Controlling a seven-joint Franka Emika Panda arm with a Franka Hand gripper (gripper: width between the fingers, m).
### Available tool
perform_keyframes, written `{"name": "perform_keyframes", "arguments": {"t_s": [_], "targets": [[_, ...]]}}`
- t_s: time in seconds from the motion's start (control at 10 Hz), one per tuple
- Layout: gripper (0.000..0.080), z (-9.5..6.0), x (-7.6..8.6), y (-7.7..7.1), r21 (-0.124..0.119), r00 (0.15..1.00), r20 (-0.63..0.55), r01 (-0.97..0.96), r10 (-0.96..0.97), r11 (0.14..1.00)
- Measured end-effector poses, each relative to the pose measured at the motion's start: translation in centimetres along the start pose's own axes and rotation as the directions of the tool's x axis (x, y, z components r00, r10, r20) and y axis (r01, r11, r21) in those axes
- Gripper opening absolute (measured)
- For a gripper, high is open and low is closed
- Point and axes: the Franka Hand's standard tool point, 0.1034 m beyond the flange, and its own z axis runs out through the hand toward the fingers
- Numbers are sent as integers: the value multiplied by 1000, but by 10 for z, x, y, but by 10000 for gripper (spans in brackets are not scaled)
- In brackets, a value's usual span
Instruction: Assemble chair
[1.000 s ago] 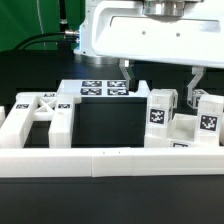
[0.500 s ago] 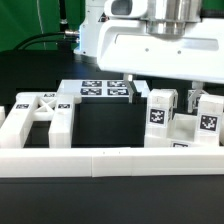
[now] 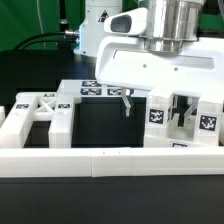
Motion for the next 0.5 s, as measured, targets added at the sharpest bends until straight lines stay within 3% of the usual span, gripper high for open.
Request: {"name": "perform_keyframes", "arguments": {"t_s": [0.2,0.5], "targets": [[649,12,-3,3,-4,1000,-21,7,-7,1000],[649,19,-6,4,-7,1000,-24,11,-11,1000]]}}
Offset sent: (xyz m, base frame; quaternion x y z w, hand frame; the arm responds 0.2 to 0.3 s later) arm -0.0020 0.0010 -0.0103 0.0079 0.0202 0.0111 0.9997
